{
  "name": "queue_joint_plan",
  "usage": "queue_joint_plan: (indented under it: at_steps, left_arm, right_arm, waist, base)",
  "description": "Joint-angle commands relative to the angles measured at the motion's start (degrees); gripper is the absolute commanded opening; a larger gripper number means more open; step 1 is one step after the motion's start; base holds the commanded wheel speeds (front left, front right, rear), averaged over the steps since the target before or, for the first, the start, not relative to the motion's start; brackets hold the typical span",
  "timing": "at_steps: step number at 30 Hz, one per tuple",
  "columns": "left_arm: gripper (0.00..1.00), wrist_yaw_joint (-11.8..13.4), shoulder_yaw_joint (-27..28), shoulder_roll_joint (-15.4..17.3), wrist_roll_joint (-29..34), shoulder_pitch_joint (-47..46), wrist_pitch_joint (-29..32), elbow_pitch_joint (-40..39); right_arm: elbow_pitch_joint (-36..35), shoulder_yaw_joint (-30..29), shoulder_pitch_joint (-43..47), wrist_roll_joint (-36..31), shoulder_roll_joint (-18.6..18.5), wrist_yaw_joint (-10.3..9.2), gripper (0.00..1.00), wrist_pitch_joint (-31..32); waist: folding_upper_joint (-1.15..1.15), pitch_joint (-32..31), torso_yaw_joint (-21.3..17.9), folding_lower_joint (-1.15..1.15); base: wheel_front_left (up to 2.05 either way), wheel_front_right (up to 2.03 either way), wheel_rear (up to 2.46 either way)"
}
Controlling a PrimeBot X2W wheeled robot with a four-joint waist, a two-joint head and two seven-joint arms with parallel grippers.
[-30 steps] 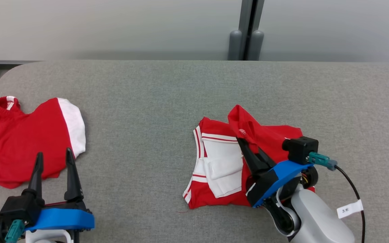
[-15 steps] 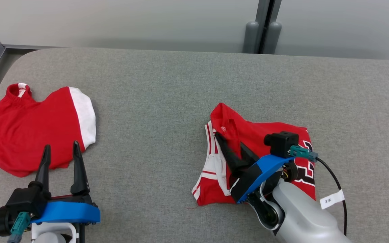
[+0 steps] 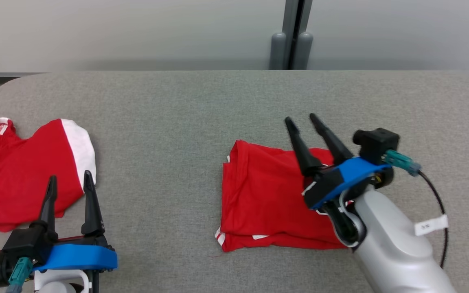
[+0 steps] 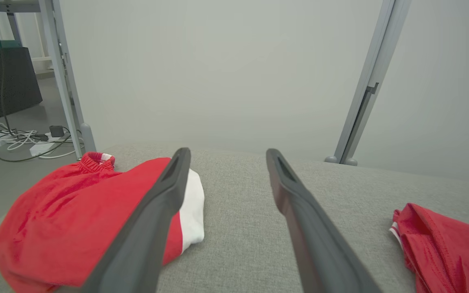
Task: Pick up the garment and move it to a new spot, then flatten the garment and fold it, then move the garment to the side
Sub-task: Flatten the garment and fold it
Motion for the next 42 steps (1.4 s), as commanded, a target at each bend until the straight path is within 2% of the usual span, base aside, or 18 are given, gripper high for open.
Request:
queue_joint_plan:
  at_steps: [1, 6, 11, 21, 30, 42]
  left_arm:
    - [1.0, -0.13, 0.29, 0.17, 0.35, 0.45, -0.25, -0.22]
    - [1.0, -0.13, 0.16, 0.25, 0.56, 1.11, -0.25, -0.44]
    - [1.0, -0.13, 0.01, 0.52, 0.61, 2.05, -0.25, -0.56]
    - [1.0, -0.1, 0.56, 0.44, 1.05, 5.33, -0.25, -1.12]
    - [1.0, -0.1, -0.72, 0.39, 1.62, 7.95, -0.25, -0.4]
    - [1.0, 0.25, -1.94, 0.92, 1.59, 8.93, -0.25, 1.38]
  right_arm:
    - [-1.34, -1.79, 2.14, -1.86, -0.73, 0.03, 1.0, -0.27]
    - [-8.35, -9.48, 7.95, -8.66, -1.35, 0.03, 1.0, -0.29]
    - [-13.38, -14.05, 13.94, -12.73, -1.2, 0.03, 1.0, -0.29]
    - [-18.03, -18.6, 22.37, -17.09, -0.76, 0.03, 1.0, 0.09]
    - [-21.9, -23.82, 29.31, -19.19, 0.25, 0.03, 1.0, 1.51]
    - [-25.83, -24.77, 33.36, -20.84, 0.7, 0.03, 1.0, 3.97]
  waist:
    - [0.0, -0.47, -0.59, 0.0]
    - [0.0, -1.4, -2.01, 0.0]
    - [0.0, -2.49, -3.26, 0.0]
    - [0.0, -4.66, -4.69, 0.0]
    - [0.0, -6.97, -3.45, 0.0]
    - [0.0, -8.2, -2.68, 0.0]
  base:
    - [0.0, 0.0, 0.0]
    - [0.0, 0.0, 0.0]
    - [0.0, 0.0, 0.0]
    - [0.0, 0.0, 0.0]
    - [0.0, 0.0, 0.0]
    - [0.0, 0.0, 0.0]
